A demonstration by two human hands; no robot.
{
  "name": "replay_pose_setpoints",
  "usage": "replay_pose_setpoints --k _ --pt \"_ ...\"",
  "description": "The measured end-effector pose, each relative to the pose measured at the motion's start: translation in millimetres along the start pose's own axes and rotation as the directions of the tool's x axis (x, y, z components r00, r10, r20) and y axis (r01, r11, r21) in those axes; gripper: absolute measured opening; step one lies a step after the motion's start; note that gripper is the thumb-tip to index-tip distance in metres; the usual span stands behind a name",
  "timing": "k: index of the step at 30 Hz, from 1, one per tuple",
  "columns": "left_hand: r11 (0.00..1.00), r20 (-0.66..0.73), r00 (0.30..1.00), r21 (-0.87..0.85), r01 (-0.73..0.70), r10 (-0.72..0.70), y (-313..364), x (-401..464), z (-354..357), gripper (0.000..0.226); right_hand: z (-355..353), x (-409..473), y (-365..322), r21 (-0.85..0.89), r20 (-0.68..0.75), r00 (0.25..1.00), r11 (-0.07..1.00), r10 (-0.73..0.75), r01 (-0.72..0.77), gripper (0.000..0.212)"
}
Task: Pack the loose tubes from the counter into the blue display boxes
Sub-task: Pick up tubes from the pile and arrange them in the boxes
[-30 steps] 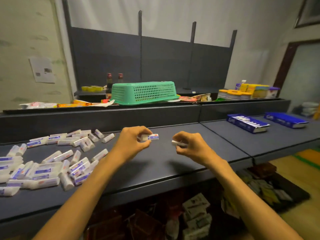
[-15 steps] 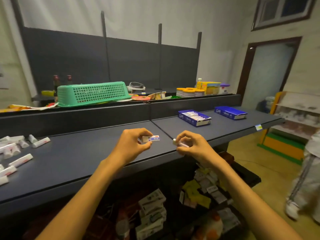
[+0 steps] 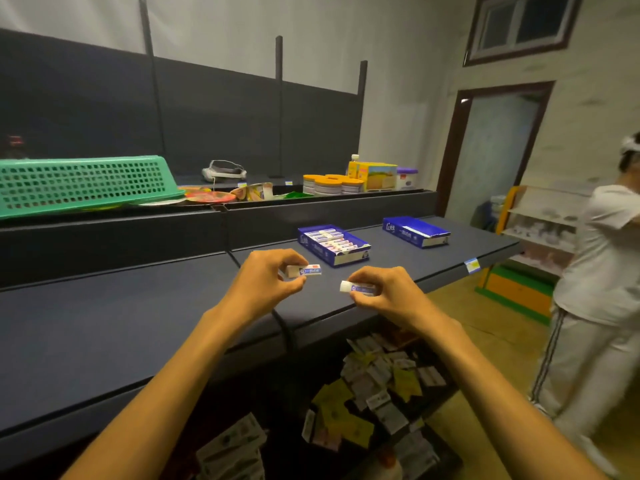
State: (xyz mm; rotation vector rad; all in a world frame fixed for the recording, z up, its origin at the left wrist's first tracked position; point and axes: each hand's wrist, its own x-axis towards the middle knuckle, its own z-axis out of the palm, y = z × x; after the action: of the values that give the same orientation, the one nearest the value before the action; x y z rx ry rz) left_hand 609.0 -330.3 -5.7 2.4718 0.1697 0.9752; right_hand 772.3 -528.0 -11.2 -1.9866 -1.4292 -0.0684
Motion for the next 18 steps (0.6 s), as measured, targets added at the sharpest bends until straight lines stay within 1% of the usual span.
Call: replay_pose_setpoints --k 4,6,11,18 --pt "0.999 0.002 1.0 0.052 -0.001 0.001 -13.1 46.8 26.6 0.026 -19.1 38.3 48.6 -0.162 -0.003 0.997 0.984 -0.082 0.081 0.029" --pt "0.996 0.006 1.0 0.087 0.006 -0.007 -18.0 67.8 36.1 0.026 -27.2 56.0 70.3 -0.203 -0.022 0.994 0.974 -0.11 0.103 0.031" --pt "0.988 0.001 0.999 0.152 0.034 -0.034 -25.6 108.3 60.4 0.027 -42.1 93.5 111.3 -0.211 -0.043 0.985 0.965 -0.169 0.156 0.029" --pt "0.965 -0.033 0.991 0.228 0.131 -0.127 -34.2 153.4 95.2 0.027 -50.6 143.6 167.2 -0.116 -0.003 0.98 0.974 -0.197 0.195 0.031"
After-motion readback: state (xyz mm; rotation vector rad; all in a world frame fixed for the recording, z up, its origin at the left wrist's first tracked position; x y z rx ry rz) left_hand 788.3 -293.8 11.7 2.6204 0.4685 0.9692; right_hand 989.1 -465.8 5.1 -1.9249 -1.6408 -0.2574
